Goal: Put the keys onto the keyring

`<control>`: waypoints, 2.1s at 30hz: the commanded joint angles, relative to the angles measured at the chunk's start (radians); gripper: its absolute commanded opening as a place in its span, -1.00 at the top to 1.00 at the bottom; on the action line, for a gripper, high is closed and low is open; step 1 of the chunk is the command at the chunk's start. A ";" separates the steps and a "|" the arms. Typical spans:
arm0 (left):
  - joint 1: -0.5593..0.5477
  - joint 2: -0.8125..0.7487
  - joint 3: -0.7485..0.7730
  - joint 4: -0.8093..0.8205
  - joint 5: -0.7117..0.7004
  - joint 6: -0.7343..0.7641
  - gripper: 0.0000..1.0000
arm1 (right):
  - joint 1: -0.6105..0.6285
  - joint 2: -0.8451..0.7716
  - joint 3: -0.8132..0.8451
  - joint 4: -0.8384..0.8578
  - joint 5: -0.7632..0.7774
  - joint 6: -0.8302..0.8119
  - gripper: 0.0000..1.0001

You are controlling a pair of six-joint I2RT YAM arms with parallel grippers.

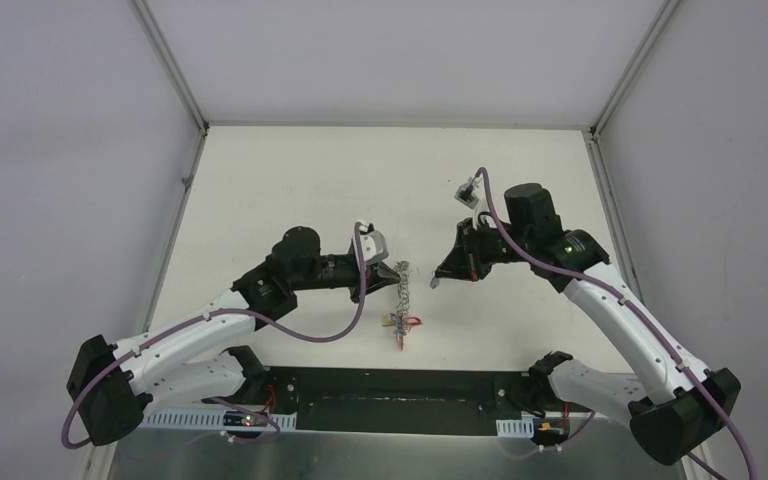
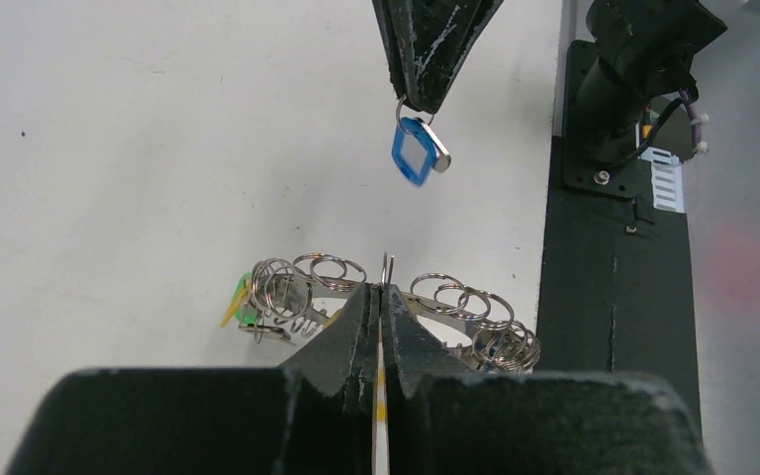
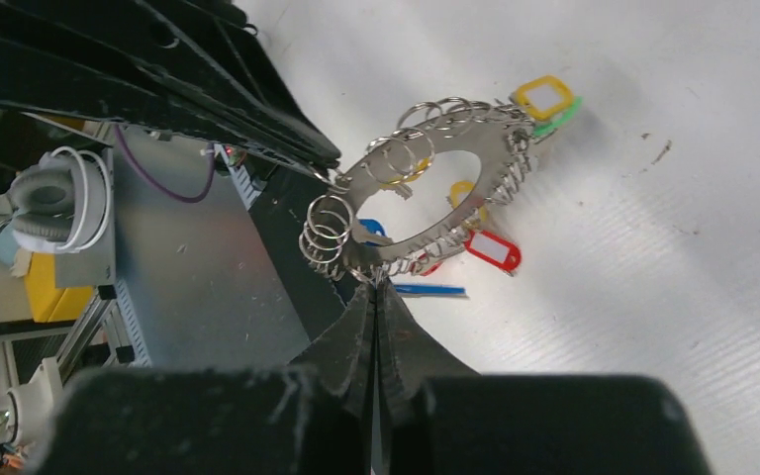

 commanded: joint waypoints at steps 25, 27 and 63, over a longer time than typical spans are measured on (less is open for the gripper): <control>-0.009 -0.122 -0.057 0.125 -0.146 -0.062 1.00 | -0.004 -0.010 -0.016 0.060 -0.102 -0.024 1.00; -0.010 -0.124 -0.059 0.118 -0.145 -0.070 1.00 | -0.003 -0.007 -0.014 0.066 -0.113 -0.019 1.00; -0.052 -0.134 -0.060 0.043 0.066 -0.023 1.00 | 0.186 0.066 0.026 0.173 -0.137 -0.036 1.00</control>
